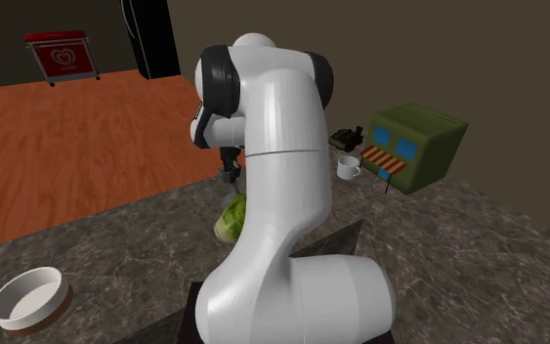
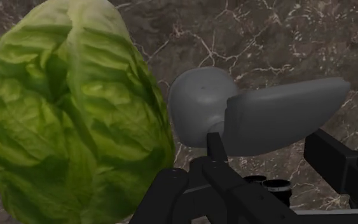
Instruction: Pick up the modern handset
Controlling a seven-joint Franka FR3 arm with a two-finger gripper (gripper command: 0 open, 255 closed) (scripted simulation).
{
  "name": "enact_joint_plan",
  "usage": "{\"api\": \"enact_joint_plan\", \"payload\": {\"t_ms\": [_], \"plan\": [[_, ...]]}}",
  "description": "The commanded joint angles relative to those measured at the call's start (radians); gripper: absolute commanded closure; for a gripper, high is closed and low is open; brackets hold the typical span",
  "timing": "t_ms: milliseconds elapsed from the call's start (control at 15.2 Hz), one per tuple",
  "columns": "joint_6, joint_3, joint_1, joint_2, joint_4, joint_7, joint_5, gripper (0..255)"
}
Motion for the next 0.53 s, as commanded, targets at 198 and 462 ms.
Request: {"api": "enact_joint_plan", "payload": {"t_ms": [198, 462], "plan": [[-0.045, 0.007, -0.007, -0.049, -0.003, -0.002, 0.007, 255], [-0.066, 0.009, -0.009, -0.069, -0.002, -0.002, 0.01, 255]]}}
